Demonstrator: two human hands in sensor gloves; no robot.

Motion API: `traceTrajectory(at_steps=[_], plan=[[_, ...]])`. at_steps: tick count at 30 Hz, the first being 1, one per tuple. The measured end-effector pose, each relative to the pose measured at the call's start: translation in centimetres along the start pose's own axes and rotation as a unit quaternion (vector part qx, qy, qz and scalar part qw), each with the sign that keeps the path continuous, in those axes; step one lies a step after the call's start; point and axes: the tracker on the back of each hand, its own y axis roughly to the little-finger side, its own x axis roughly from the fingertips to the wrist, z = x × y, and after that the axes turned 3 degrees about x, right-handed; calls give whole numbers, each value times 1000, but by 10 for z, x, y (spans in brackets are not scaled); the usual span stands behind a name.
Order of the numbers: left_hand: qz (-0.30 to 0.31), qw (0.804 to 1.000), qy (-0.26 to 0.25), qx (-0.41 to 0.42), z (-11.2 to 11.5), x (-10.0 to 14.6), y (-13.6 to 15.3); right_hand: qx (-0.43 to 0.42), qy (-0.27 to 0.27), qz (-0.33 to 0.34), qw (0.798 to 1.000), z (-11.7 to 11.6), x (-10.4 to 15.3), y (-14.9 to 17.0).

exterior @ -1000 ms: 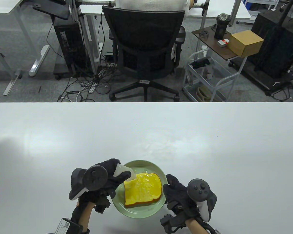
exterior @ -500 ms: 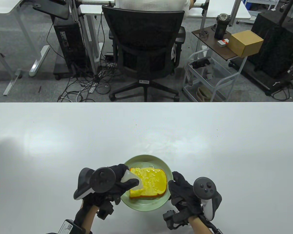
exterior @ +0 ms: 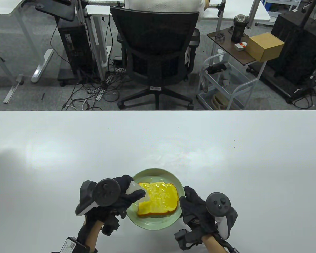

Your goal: Squeeze honey bottle to draw zigzag on toast

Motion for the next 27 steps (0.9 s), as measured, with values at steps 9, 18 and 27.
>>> traceTrajectory(at_steps=[9, 18, 27], plan=[[-24, 997, -57, -37, -4, 3, 5, 3, -17, 11, 1000, -6, 5, -3], [-20, 999, -33, -19, -3, 1, 5, -4, -6, -2, 1000, -2, 1, 0], [0, 1000, -4, -11, 3, -1, -2, -13, 9, -20, 1000, 5, -5, 5]])
